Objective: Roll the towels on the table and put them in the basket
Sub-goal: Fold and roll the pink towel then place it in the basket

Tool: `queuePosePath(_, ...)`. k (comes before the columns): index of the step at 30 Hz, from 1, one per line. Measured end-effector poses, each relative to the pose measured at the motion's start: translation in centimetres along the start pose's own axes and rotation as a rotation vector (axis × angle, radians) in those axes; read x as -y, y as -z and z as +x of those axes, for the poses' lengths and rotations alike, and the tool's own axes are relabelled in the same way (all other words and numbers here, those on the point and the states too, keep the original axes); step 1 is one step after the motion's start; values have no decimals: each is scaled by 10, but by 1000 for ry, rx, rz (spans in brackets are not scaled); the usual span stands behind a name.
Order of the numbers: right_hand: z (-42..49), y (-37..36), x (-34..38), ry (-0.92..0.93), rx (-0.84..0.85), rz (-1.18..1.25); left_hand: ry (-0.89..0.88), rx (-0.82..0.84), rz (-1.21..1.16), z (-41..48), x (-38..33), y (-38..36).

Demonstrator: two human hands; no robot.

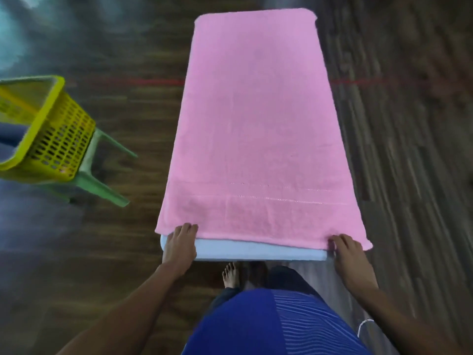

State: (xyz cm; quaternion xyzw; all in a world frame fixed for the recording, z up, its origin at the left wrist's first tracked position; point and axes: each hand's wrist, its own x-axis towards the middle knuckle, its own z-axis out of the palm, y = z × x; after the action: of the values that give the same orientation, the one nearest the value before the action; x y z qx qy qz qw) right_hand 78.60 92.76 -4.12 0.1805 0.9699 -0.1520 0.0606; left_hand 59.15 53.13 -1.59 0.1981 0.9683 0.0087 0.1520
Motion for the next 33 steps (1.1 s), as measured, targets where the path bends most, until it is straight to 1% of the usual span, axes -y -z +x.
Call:
queuePosePath(3, 4, -4, 14, -95, -12, -13, -162, 5, 38, 13, 26, -1)
queuePosePath(7, 9, -3, 16, -82, -6, -134, -305, -49, 42, 29, 45, -1)
queuePosePath(10, 19, -2, 15, -85, 10, -227, -379, -66, 102, 37, 49, -4)
queuePosePath(13, 28, -3, 17, -96, 2, -294, -330, -79, 139, 40, 44, -8)
queuePosePath(17, 36, 0, 16, -71, -20, -297, -189, -56, 144, 46, 26, -4)
queuePosePath(20, 42, 2, 14, -91, 9, -285, -139, -58, 123, 49, 15, -6)
queuePosePath(22, 43, 4, 14, -90, 29, -269, -152, -89, 105, 51, 9, -7)
queuePosePath(26, 51, 5, 10, -80, 19, -280, -279, -133, 62, 53, -1, -8)
queuePosePath(28, 55, 7, 7, -91, 33, -265, -271, -148, -7, 52, -3, -9)
queuePosePath(30, 55, 8, 5, -83, 26, -205, -249, -148, -94, 50, -3, -9)
queuePosePath(33, 54, 12, 3, -68, -14, -48, -247, -133, -176, 50, 0, -10)
